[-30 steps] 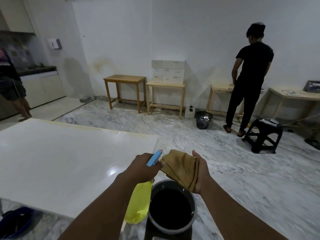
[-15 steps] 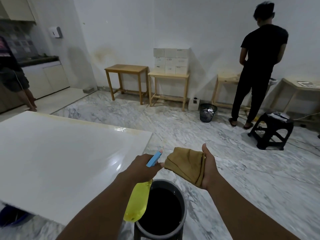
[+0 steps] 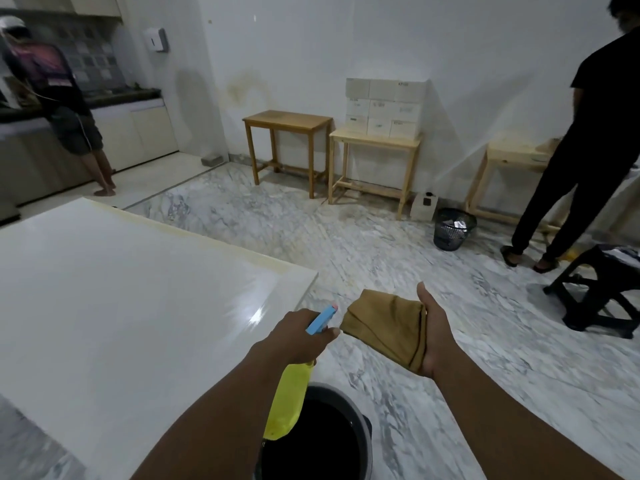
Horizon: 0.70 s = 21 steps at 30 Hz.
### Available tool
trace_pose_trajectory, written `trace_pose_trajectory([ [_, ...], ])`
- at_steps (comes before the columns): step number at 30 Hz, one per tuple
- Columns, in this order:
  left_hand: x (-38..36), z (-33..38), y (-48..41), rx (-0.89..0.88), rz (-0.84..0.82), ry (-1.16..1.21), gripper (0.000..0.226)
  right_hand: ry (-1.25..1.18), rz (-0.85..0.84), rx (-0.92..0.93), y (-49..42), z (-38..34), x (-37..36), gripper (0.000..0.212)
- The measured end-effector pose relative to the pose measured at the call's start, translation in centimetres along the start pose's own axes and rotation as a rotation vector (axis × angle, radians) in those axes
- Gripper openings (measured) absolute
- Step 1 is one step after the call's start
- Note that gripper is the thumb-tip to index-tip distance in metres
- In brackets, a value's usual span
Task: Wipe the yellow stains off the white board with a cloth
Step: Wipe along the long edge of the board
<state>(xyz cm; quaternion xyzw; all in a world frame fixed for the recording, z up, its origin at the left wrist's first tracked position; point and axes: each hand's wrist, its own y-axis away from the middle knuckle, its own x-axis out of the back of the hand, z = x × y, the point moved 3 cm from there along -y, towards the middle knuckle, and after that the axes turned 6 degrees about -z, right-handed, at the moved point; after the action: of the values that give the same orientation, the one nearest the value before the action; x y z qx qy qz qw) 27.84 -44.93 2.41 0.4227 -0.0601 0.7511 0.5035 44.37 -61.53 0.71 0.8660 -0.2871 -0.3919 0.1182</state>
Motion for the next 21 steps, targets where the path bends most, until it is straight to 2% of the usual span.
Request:
trace_pose_trajectory([
  [11,-2.4,6.2,-11.2,0.147,0.132,0.044,0.039,0.151,-0.150,-0.142,-10.5,-11.0,5.3,0.070],
  [18,-4.1,10.8,-16.9,0.167,0.105,0.054,0.047,0.141,-0.218,-0.190,-15.6,-17.3,7.7,0.067],
  [21,-3.1,12.3,-19.4,0.169,0.087,0.065,0.043,0.145,-0.218,-0.219,-18.5,-19.0,7.6,0.065],
])
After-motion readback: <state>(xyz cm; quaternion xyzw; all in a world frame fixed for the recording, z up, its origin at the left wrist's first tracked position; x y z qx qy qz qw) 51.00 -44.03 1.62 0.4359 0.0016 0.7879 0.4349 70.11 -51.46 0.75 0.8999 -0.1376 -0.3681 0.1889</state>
